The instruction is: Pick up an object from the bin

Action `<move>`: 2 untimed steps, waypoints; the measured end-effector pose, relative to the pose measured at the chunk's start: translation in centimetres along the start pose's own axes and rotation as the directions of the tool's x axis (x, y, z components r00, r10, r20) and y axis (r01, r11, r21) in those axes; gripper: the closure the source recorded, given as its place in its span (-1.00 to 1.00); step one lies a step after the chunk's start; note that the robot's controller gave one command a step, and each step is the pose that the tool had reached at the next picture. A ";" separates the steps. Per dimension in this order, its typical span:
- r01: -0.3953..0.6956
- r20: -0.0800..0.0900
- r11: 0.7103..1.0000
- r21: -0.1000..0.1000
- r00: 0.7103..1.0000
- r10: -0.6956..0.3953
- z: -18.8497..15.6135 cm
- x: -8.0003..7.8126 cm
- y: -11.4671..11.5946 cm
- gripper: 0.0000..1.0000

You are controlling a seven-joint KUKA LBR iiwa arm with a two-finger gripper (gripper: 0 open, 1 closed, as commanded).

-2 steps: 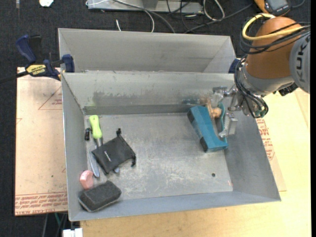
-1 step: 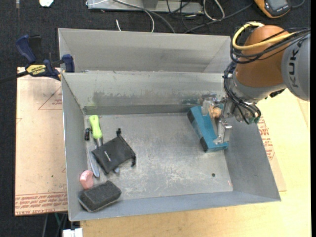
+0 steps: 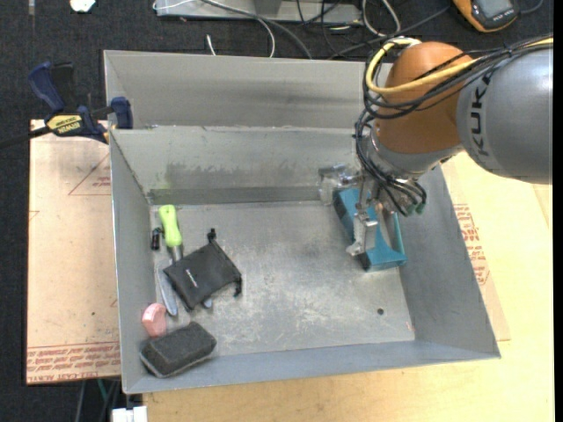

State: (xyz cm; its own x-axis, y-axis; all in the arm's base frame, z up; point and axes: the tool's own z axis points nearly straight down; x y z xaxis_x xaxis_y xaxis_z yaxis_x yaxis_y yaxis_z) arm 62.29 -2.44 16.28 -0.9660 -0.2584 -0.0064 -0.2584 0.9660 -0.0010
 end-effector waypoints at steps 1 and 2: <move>0.144 -0.002 0.990 -0.001 0.990 -0.144 2.2 0.3 1.9 -1.00; 0.120 0.005 0.993 -0.002 0.993 -0.120 2.8 -1.6 7.6 -1.00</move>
Offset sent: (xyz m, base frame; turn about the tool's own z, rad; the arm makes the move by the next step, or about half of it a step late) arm -0.0044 0.0815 -0.0292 -0.1190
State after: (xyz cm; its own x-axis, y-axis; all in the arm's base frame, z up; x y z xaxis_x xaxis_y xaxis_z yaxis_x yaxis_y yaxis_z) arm 61.87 5.31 13.49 -0.9279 -0.3726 -0.0113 -0.3727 0.9280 -0.0001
